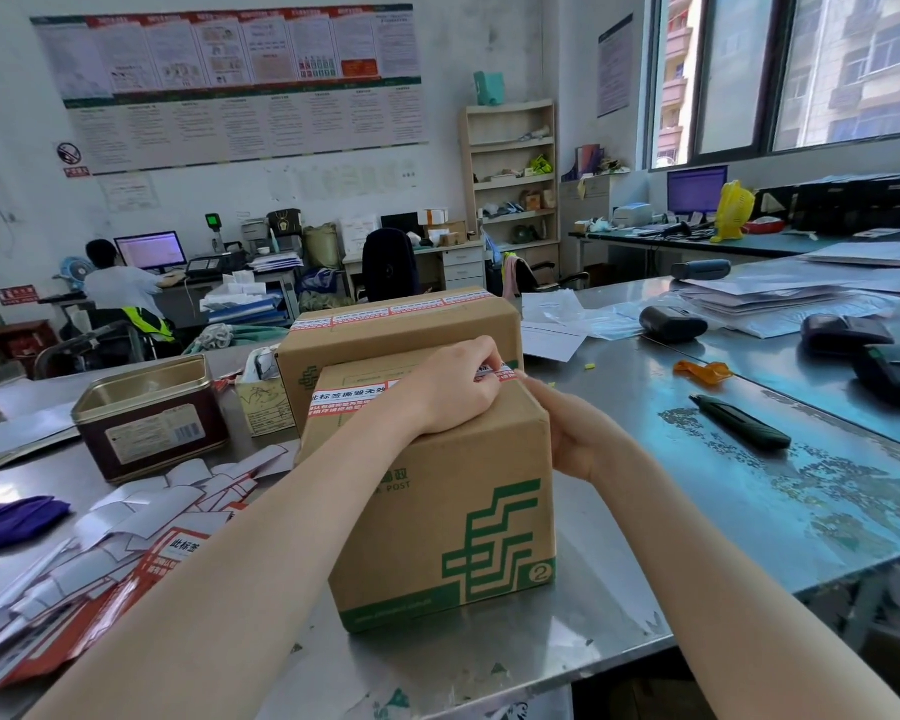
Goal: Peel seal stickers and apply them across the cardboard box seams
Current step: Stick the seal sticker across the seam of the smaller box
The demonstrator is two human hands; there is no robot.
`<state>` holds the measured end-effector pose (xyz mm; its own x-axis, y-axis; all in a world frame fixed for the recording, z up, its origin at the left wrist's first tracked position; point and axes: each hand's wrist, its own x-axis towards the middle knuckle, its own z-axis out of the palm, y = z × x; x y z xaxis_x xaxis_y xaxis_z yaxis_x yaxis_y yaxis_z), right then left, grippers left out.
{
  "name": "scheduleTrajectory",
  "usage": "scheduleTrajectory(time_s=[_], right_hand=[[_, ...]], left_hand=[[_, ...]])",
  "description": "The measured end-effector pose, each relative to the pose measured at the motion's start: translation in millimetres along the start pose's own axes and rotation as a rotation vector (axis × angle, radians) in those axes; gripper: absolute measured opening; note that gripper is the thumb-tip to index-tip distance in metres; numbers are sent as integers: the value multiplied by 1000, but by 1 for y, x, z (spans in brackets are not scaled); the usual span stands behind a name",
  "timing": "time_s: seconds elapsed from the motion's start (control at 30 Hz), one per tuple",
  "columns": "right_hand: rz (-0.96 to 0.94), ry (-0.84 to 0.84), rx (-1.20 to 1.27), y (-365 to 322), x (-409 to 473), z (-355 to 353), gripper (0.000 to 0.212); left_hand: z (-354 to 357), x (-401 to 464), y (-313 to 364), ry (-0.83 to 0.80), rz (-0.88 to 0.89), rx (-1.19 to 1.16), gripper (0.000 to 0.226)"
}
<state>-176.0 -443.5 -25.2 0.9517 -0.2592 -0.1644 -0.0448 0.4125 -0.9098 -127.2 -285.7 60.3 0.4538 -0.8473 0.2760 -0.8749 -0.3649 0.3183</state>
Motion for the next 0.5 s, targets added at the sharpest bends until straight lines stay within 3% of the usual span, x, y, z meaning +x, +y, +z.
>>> scheduleTrajectory(time_s=[0.1,0.23,0.5], right_hand=[[-32,28,-46,-11,5,7,78],[-34,38,-36,-20,3,5,54],[-111,23,15,-17,1,1,34]], left_hand=[[0,0,-1,7,2,4,16],[0,1,-1,10,8,3,15],[0,0,-1,10,11,-1,17]])
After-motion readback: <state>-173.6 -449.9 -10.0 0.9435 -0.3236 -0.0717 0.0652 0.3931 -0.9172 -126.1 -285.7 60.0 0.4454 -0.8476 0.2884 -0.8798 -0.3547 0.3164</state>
